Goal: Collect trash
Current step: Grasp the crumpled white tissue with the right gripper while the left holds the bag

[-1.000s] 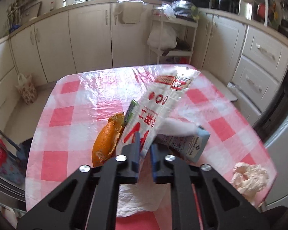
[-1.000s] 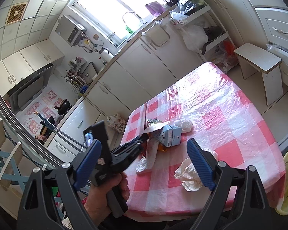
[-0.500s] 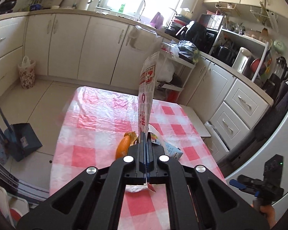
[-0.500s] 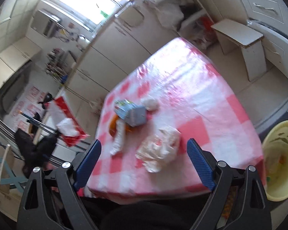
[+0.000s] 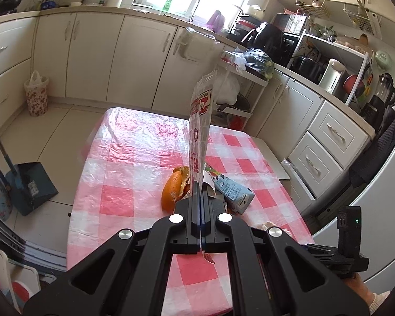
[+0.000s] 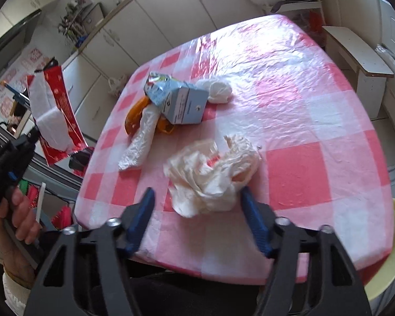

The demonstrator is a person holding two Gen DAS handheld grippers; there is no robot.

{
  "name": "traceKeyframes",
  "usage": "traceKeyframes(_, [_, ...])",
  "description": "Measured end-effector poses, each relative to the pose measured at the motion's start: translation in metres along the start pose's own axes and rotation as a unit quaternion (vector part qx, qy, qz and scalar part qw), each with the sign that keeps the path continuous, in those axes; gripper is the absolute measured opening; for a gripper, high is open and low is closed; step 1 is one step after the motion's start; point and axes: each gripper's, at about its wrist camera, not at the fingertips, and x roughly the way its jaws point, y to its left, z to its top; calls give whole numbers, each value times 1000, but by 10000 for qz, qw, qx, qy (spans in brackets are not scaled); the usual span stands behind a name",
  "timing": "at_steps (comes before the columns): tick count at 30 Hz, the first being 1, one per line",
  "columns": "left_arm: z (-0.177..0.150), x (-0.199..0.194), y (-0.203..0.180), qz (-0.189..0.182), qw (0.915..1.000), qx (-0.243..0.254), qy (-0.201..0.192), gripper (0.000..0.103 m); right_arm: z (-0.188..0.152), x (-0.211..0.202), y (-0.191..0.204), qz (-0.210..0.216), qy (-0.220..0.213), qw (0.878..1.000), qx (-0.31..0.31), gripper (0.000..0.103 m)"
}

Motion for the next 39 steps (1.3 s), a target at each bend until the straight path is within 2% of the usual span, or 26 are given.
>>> traceKeyframes(2, [0, 0, -3, -56, 10000, -3, -11, 1, -1, 5, 4, 27, 71, 9999, -92, 20])
traceKeyframes(5, [0, 0, -6, -112, 9999, 29, -14, 1, -5, 1, 8, 10, -7, 9998, -190, 6])
traceKeyframes(11, [-1, -4, -12, -170, 9998, 112, -83, 1, -3, -21, 13, 39, -434, 9988, -205, 4])
traceKeyframes(20, [-3, -6, -14, -225, 9996, 75, -145, 1, -5, -59, 6, 240, -993, 9947, 106, 4])
traceKeyframes(28, [-3, -6, -18, -265, 9995, 92, -173, 1, -2, -71, 8, 305, -1211, 9920, 160, 4])
traceKeyframes(39, [-1, -8, -14, -245, 9994, 17, -223, 1, -2, -73, 10, 334, -1257, 9914, 104, 4])
